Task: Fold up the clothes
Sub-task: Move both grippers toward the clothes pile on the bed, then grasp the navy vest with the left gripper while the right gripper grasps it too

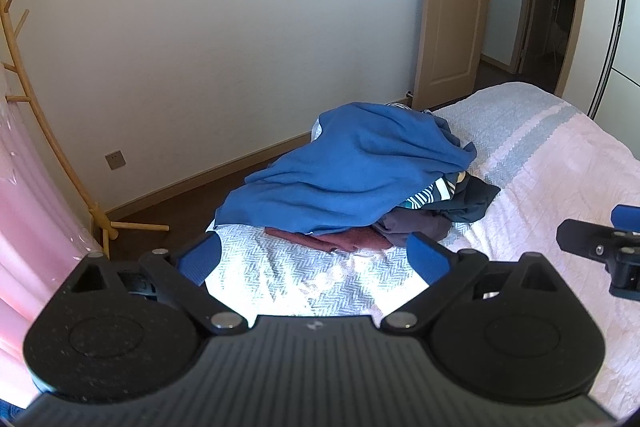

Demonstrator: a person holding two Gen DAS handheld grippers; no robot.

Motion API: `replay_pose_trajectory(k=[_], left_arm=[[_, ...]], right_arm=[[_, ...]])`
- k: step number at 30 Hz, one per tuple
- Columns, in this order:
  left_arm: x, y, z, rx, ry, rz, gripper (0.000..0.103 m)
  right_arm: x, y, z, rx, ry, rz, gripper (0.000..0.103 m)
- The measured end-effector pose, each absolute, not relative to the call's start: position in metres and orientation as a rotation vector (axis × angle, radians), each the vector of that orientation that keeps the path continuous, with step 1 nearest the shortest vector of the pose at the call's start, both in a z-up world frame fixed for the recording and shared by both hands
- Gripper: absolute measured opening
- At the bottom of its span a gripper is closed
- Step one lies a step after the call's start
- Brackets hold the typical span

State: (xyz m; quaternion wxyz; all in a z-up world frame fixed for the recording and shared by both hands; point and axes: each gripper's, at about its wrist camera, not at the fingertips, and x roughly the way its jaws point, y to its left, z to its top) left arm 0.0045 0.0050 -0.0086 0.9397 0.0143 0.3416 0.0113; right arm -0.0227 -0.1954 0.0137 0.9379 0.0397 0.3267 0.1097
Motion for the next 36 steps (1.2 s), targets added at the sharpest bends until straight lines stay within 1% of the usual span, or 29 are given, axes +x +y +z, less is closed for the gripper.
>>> replay_pose_trajectory(k=[16,22,25,29,33,36], left_arm=[[0.000,0.009,-0.017,0.032,0.712,0.032,0.098],[0.017,0.016,-0.030,0.119,0.712,0.012,0.098],[0.045,0.021,-0.043,0.160,0.722,-0.032,0.098],[0.104,0.021,-0.065,0.230,0.724,-0.120,0.098],[0.187,0.010,-0.094,0.327,0.715,-0.266,0.098],[0.255,0.000,-0.122,0.381,0.727,-0.390,0.098]], right_arm=[[-0.012,-0.210,0.003,0.082,0.677,0.272,0.084],[0.005,-0.221,-0.009,0.039,0.684,0.297,0.084],[0.022,-0.227,-0.016,0.018,0.685,0.293,0.084],[0.064,-0.230,-0.026,-0.023,0.683,0.299,0.084],[0.126,-0.229,-0.043,-0.062,0.681,0.300,0.084],[0.192,-0.225,-0.067,-0.105,0.698,0.271,0.084]])
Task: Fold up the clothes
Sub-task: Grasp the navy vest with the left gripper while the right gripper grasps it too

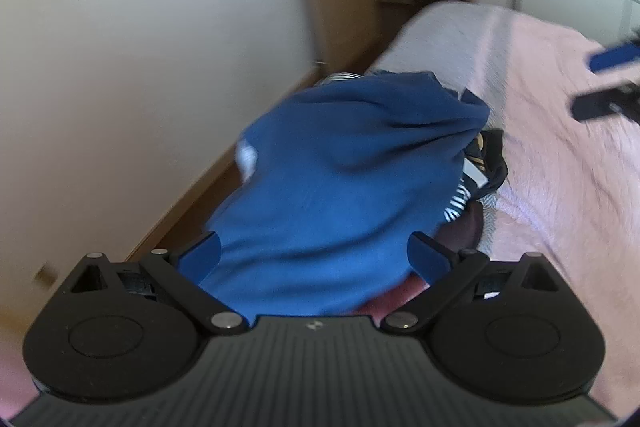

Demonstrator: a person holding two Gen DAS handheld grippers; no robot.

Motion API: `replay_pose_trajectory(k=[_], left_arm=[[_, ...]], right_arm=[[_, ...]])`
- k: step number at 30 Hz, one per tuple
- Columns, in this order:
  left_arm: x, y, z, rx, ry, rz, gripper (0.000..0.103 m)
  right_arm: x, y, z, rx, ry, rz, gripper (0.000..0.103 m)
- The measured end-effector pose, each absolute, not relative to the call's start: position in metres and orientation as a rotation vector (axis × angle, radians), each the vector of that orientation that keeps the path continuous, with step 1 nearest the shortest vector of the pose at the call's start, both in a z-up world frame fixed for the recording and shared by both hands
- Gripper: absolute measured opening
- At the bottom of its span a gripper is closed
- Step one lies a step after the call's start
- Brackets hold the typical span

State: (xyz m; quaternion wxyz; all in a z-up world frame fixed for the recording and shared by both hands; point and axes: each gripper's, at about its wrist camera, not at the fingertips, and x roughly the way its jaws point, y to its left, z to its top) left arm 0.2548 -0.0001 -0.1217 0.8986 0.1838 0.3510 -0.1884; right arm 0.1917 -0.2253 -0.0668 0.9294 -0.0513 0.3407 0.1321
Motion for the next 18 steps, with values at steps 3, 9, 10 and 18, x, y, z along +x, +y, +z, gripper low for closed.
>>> replay_pose_trajectory(k=[3,9,10,18], left_arm=[[0.315,-0.007,-0.150,0.436,0.736,-0.484,0.098],[0.392,-0.006,-0.200,0.480,0.759,-0.660,0.098],[0.400,-0.004,-0.208,0.495,0.759,-0.691,0.098],[0.415,0.006,-0.222,0.466,0.771,-0.856,0.039]], right_arm=[[0.260,-0.220,-0.096,-0.147,0.732,0.244,0.084],[0.357,-0.203,-0.151,-0.236,0.799,0.268,0.084],[0.370,-0.202,-0.161,-0.246,0.813,0.270,0.084],[0.426,-0.212,-0.206,-0.163,0.920,0.350,0.011]])
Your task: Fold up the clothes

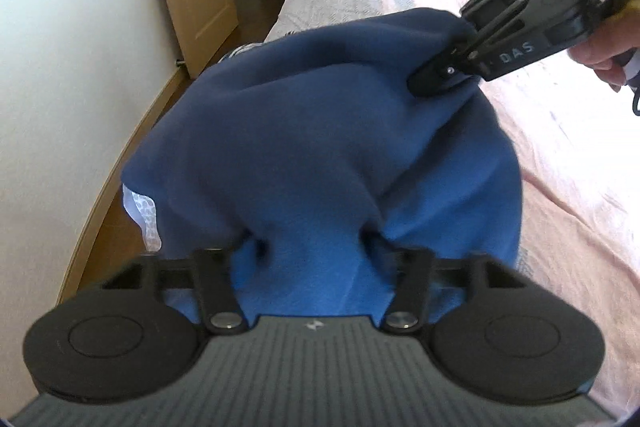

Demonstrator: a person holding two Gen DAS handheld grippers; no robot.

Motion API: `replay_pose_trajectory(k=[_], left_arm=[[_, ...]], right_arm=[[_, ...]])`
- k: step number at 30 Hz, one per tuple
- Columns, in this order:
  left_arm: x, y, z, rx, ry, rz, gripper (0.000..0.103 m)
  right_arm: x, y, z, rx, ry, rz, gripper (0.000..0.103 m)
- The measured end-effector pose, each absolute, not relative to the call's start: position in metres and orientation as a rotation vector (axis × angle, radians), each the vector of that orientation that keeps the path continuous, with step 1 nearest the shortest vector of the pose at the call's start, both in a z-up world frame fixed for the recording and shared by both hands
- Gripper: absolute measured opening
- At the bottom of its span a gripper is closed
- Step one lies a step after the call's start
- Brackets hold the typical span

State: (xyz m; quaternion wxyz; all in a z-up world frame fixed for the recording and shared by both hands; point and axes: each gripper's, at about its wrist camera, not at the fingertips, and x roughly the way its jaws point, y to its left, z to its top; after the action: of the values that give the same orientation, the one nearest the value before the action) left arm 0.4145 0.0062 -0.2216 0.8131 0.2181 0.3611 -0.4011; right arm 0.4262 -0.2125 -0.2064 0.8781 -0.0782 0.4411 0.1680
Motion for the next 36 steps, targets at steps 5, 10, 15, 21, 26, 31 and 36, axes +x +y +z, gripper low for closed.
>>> replay_pose_trajectory(k=[5,10,15,21,26,31,36], left_arm=[[0.393,0.013,-0.194,0.486,0.696,-0.846,0.008],[0.332,0.005,-0.137,0.523,0.554,-0.946,0.006],[0.232,-0.038,-0.081,0.560,0.386,-1.072,0.006],[0.050,-0.125,-0.066,0.587,0.251,-1.298,0.007],[-0.096,-0.200,-0.135,0.616,0.521,-1.571,0.017],[-0.168,-0.222,-0.194,0.778,0.682,-1.640,0.035],[-0.138,-0.230,-0.220,0.828,0.795,-1.493,0.055]], right_arm=[[0.419,-0.218,-0.188,-0.151,0.862,0.333,0.006],[0.379,-0.262,-0.135,-0.068,0.695,0.291,0.005],[0.288,-0.324,-0.082,-0.077,0.551,0.203,0.005],[0.121,-0.427,-0.051,-0.141,0.439,0.016,0.005],[-0.046,-0.518,-0.117,-0.072,0.572,-0.186,0.005],[-0.193,-0.584,-0.252,0.141,1.071,-0.463,0.028],[-0.253,-0.613,-0.292,0.321,1.095,-0.593,0.052]])
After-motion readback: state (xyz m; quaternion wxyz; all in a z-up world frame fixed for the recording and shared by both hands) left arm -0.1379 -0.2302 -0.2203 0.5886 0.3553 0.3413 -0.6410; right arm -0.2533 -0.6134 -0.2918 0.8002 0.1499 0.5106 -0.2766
